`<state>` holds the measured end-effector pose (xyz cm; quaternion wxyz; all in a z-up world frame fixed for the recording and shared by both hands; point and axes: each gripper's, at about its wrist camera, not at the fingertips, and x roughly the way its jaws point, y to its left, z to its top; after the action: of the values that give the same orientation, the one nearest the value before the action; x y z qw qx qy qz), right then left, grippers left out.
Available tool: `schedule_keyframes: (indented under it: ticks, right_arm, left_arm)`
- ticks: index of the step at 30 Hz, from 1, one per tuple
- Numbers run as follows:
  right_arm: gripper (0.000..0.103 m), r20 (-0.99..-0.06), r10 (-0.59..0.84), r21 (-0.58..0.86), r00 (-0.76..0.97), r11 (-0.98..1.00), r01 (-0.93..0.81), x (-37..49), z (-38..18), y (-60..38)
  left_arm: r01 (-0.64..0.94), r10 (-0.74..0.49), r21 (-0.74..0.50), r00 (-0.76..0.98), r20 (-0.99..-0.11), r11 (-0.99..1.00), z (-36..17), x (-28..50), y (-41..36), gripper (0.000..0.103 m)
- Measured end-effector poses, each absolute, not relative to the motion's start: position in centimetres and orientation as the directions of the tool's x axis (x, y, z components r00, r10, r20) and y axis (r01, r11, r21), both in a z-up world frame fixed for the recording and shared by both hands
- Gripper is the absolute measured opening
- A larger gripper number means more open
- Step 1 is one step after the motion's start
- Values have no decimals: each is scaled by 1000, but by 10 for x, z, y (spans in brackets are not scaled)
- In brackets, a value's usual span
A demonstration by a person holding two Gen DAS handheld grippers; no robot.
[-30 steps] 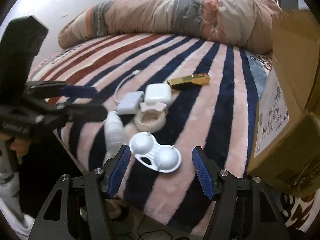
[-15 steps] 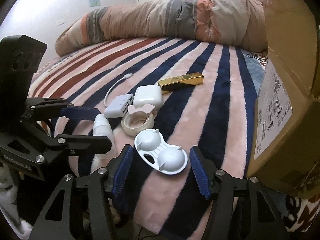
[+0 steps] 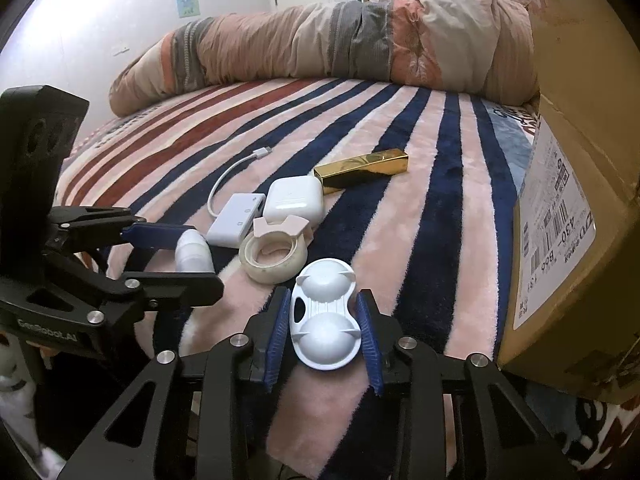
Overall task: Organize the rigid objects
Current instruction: 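Carry both items into the box and open both tools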
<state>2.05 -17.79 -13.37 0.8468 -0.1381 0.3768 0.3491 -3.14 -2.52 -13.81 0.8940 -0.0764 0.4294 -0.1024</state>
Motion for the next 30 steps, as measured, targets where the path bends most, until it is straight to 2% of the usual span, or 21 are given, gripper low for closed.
schedule_keyframes:
  ticks: [6, 11, 19, 23, 27, 30]
  right_arm:
    - [29, -758, 449, -1, 474, 725, -688, 22, -134, -172]
    - [28, -721, 482, -17, 498, 706, -708, 11, -115, -166]
    - [28, -615, 598, -26, 514, 636, -771, -5, -41, -155]
    - [28, -547, 629, -32, 552, 643, -765, -1, 6, -175]
    - [28, -509, 560, -49, 653, 739, -672, 20, 40, -219]
    - [28, -543, 460, -52, 702, 816, -576, 50, 49, -259]
  left_arm:
    - [108, -248, -233, 635, -732, 966, -124, -36, -18, 59]
    - [110, -232, -217, 689, -686, 970, -90, -43, -6, 59]
    - [148, -212, -157, 795, -568, 976, 7, -42, 6, 59]
    - [250, -293, -154, 797, -528, 956, 47, -23, -18, 59]
    - [356, -375, -141, 768, -519, 924, 70, 6, -58, 59]
    - [422, -411, -112, 731, -545, 900, 78, 35, -99, 59]
